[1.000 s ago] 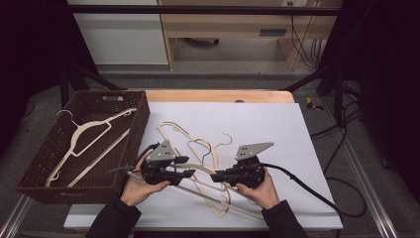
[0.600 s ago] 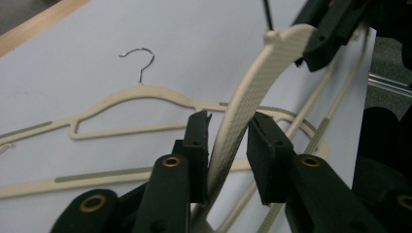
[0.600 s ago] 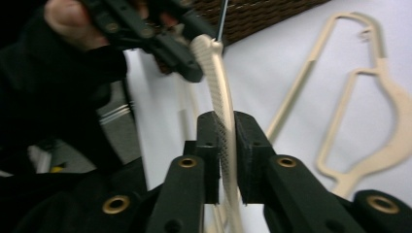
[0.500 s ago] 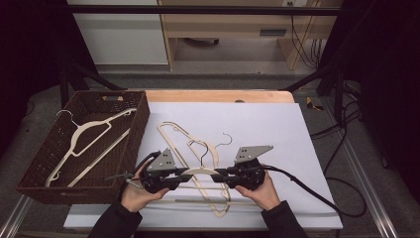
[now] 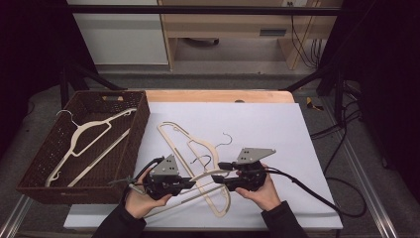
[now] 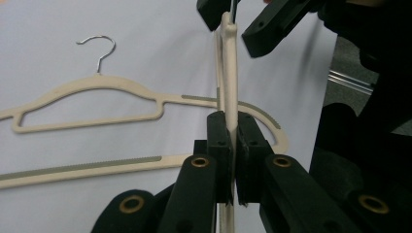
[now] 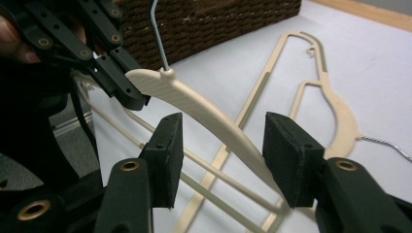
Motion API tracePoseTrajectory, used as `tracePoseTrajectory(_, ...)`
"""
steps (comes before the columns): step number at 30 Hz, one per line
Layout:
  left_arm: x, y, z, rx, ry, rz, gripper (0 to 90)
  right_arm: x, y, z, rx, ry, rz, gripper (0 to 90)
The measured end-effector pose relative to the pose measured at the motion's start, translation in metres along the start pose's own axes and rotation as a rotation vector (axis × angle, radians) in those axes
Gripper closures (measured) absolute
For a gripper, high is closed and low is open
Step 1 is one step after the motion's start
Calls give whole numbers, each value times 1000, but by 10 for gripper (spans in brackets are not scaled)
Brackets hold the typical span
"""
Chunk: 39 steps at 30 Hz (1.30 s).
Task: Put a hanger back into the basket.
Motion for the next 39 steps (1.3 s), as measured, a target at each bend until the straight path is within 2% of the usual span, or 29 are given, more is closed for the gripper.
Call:
tracePoseTrajectory(2,0,-3,4,-8,16,18,863,2,6,10,22,22,-16,434)
tracePoseTrajectory(8,-3,-14,22,-75,73,70,863,8,34,42,111,117,-109,291)
tracePoseTrajectory(12,-5,-20,37,-116,117,98,863,16,52,56,186,145,-165,209)
tracePoseTrajectory(19,-14,-28,76,-177,197,113,863,27,71,71,265,182,-235,150)
tracePoseTrajectory(24,-22,-40,108,-216,250,124,863,32,78,77,289,178,-248,128)
tracePoseTrajectory(26,-26,-47,120,-235,256,123,863,33,80,79,313,175,-250,124)
tracePoseTrajectory(32,-33,-66,151,-259,280,123,863,37,83,88,320,196,-259,120)
tracePoseTrajectory(34,-32,-73,160,-268,281,128,864,37,83,91,325,205,-275,116)
tracePoseTrajectory(39,-26,-94,179,-302,272,139,863,39,86,95,334,207,-274,108)
Point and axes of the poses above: each handheld gripper's, and its own axes: z roughly backward along the jaws, x roughly out of its underside, y roughly to its right, the point moved 10 cm from there along -z, roughly forward along the jaws, and after that the axes turned 11 degrees about -y, right-handed, at the moved point
